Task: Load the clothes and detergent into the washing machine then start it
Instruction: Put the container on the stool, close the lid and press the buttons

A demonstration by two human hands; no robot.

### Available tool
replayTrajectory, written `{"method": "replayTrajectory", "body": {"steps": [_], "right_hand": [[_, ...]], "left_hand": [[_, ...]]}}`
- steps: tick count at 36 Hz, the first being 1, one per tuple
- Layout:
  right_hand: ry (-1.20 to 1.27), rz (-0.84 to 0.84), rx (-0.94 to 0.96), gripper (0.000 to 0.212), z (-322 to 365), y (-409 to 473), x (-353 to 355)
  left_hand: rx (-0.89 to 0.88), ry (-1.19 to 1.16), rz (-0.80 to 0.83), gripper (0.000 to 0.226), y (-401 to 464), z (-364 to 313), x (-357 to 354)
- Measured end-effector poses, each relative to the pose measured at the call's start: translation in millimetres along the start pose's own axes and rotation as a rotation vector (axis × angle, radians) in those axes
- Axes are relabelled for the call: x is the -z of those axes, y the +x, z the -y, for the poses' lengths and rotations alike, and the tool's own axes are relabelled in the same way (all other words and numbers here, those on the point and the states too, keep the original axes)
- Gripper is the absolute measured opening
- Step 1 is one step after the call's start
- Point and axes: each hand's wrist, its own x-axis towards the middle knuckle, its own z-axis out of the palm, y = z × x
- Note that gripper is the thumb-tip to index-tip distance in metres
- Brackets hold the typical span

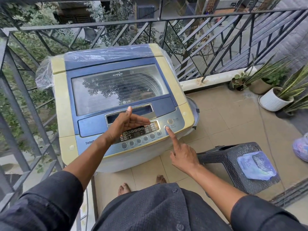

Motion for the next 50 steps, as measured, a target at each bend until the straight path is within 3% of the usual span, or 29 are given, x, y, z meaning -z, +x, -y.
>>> {"method": "replayTrajectory", "body": {"steps": [17,23,39,47,50], "right_hand": [[-0.038,-0.010,-0.020,0.111,-0.1,-0.6,-0.4],[-0.019,-0.079,-0.005,0.095,-1.1,1.9,0.6],[-0.029,-0.304,0.126,0.015,16.7,39.4,29.4],[-0.048,-0.363,0.185,0.013,31.3,67.0,42.9],[-0.004,-0.382,0.257,0.018,40.6,77.3,46.4]], "left_hand": [[-0.006,-0.040,-0.017,0.084,1.5,6.8,2.1],[-0.049,-0.025,-0.084,0.082,0.1,5.9,-4.7],[-0.038,-0.113,-0.265,0.054,-0.8,1.5,-15.6],[-0.045,-0.140,-0.380,0.028,-8.8,-1.6,-20.0],[-0.050,0.065,-0.510,0.021,-15.8,-3.1,-23.4]]}}
